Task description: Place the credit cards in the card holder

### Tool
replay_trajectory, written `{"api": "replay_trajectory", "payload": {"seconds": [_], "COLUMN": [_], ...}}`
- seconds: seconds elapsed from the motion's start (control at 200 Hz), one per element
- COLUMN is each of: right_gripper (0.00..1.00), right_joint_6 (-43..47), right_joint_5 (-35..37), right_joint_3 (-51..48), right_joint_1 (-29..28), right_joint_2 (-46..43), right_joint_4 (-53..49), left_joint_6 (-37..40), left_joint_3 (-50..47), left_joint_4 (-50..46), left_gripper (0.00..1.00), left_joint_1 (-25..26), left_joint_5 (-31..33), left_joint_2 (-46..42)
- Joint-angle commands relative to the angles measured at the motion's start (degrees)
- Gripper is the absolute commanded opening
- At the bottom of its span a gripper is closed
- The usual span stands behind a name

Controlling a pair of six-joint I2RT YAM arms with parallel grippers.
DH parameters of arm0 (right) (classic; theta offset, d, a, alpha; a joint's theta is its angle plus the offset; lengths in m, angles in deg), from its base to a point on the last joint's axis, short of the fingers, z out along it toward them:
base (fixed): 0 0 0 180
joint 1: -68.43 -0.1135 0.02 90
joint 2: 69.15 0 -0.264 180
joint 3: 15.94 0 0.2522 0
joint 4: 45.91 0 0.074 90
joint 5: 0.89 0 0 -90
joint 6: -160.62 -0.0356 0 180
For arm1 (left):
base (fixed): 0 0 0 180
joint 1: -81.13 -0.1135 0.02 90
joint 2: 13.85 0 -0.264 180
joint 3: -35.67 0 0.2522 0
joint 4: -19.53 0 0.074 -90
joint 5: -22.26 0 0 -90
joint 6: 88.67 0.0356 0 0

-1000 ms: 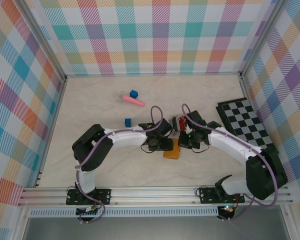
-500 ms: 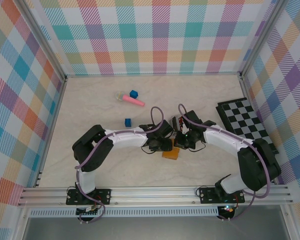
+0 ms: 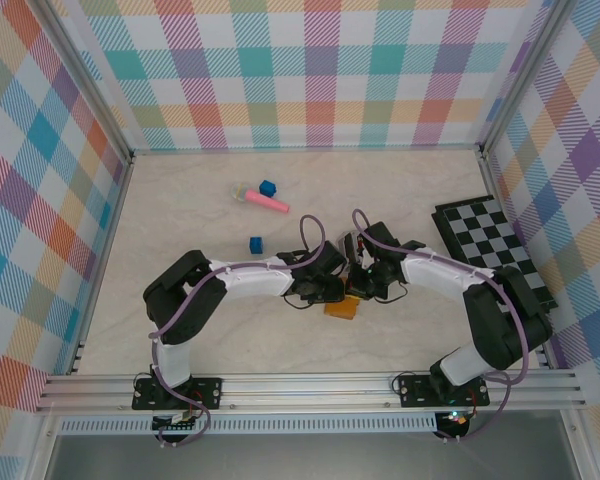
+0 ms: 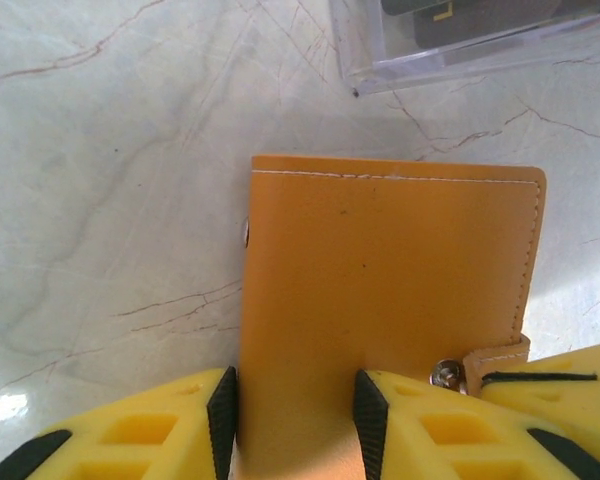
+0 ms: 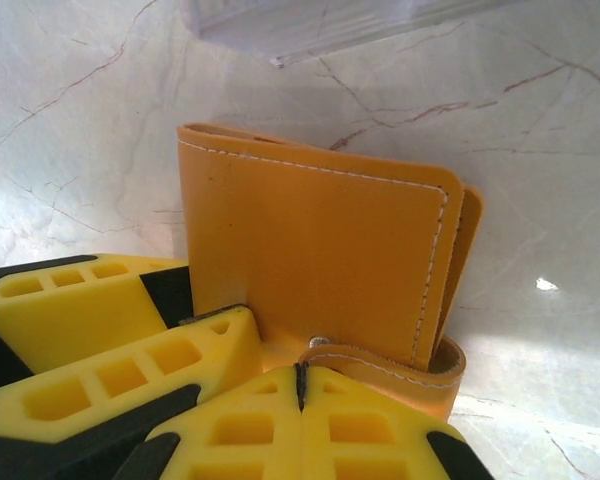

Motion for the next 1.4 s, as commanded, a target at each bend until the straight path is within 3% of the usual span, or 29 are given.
{"api": "replay_trajectory", "payload": {"seconds": [0.0,0.345,0.7,1.01,1.395], "right_gripper": [0.02,0.00,0.00,0.00,0.00], "right_joint_6": [-1.4,-2.2,-2.2,-2.5,-6.2], "right_joint_5": [-0.4,-2.6,0.0,5.4,6.9], "right_joint_3": [0.4,0.3,1.5,-1.7,-8.8], "right_joint_1": [0.0,0.1,0.0,0.1,0.6], "right_joint_2": [1.5,2.3,4.7,2.9,3.2], "right_joint_4": [0.8,3.8,1.1,-1.7,1.4], "left_joint_6": [-0.5,-0.8,-1.0,-1.3,-1.3], "left_joint_3": [-2.6,-3.8,-4.4,-4.1,-3.9], "left_joint_4": [-1.6,-0.4,-0.3,-1.0,-1.3], "left_gripper": [0.36,0.25,0.24,0.22,0.21], "left_joint_1": [1.2,1.2,1.1,1.1,1.1], "left_joint_5": [-0.5,-0.5,-0.2,0.5,0.5], "left_joint_2": [1.7,0.8,0.5,0.8,1.0]}}
